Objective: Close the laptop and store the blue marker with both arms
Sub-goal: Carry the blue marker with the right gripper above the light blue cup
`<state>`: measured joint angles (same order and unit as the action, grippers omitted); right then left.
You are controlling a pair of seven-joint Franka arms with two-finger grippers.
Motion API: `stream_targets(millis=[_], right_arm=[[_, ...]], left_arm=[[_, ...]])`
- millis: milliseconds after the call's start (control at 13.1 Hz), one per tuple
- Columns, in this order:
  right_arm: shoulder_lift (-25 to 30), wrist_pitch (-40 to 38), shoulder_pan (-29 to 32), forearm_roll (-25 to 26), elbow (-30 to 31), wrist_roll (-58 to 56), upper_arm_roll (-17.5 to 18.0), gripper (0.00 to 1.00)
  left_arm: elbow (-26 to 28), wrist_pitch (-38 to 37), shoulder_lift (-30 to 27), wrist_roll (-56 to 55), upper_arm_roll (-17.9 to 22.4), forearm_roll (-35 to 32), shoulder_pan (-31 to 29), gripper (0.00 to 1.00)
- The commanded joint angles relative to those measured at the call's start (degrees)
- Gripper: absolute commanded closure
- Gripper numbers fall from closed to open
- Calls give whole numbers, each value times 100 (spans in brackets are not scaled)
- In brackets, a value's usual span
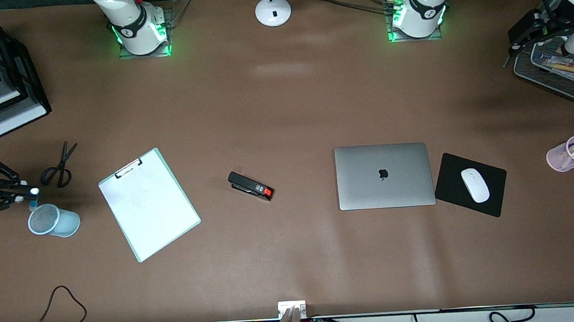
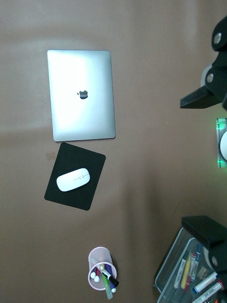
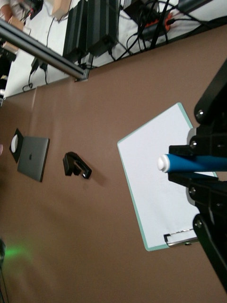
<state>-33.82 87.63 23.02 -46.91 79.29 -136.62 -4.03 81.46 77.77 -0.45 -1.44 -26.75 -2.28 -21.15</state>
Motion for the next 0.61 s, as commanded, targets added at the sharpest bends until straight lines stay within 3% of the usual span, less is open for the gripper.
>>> stream_targets(millis=[0,152,534], right_arm=[[-160,-308,194,278,-256,-513,69,94],[-300,-379,291,244,-265,-550,78,94],[-941,-308,344,-36,-967,-488,78,94]], left_arm=[[220,45,-139,153,738,105,706,0],[326,45,-192,153,1354,105,1339,0],[1116,484,-666,153,2120,113,2062,0]])
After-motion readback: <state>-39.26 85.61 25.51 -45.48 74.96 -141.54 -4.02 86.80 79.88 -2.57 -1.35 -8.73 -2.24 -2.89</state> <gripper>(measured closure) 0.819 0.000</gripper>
